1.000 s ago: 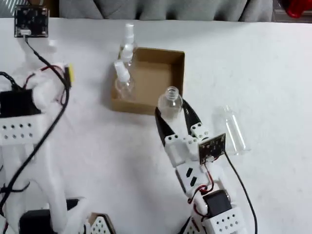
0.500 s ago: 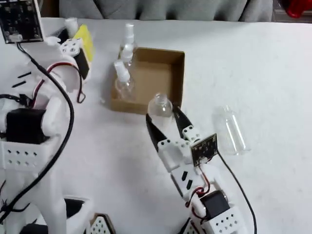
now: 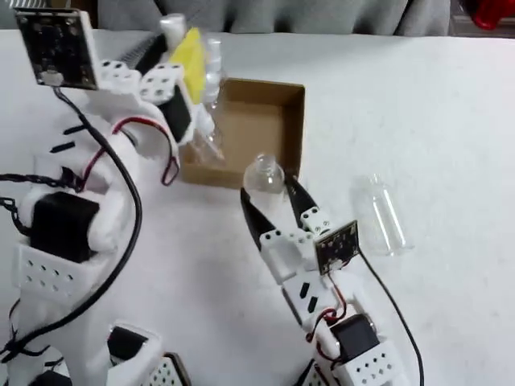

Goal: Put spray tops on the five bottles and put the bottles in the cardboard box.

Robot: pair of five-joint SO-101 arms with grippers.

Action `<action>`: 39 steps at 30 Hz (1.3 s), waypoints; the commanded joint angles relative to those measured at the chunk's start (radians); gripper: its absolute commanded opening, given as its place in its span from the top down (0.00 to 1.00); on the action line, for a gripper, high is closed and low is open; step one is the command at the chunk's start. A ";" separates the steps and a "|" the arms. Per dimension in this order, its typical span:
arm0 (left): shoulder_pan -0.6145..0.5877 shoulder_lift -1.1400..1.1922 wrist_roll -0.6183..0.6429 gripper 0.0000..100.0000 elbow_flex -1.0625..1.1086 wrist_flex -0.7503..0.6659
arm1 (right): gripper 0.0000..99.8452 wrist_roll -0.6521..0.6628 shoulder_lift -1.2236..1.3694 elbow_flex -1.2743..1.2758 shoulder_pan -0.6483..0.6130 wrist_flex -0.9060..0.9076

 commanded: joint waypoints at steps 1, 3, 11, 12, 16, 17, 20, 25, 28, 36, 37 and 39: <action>0.068 -0.025 0.009 0.98 -0.058 -0.110 | 0.98 0.014 -0.018 0.008 -0.012 0.002; 0.090 -0.024 0.012 0.98 -0.058 -0.149 | 0.98 0.014 -0.018 0.008 -0.012 0.002; 0.133 -0.024 0.012 0.98 -0.057 -0.169 | 0.98 0.014 -0.016 0.008 -0.027 0.002; 0.133 -0.024 0.012 0.98 -0.054 -0.169 | 0.98 0.014 -0.016 0.008 -0.036 0.007; 0.133 -0.021 0.012 0.98 -0.046 -0.163 | 0.98 0.014 -0.018 0.008 -0.062 0.031; 0.133 -0.018 0.012 0.98 -0.035 -0.166 | 0.98 0.014 -0.018 0.008 -0.061 0.028; 0.134 -0.005 0.009 0.98 -0.012 -0.163 | 0.98 0.015 -0.018 0.008 -0.058 0.027; 0.150 -0.008 0.005 0.98 0.002 -0.120 | 0.98 0.015 -0.018 0.008 -0.058 0.030; 0.166 -0.008 0.005 0.98 0.000 -0.072 | 0.98 0.015 -0.018 0.008 -0.058 0.030; 0.168 -0.010 -0.028 0.98 0.011 -0.029 | 0.98 0.015 -0.018 0.008 -0.058 0.030; 0.171 -0.010 -0.029 0.98 0.017 -0.017 | 0.98 0.015 -0.018 0.008 -0.058 0.030; 0.188 -0.010 -0.029 0.98 0.031 0.005 | 0.98 0.015 -0.018 0.008 -0.058 0.030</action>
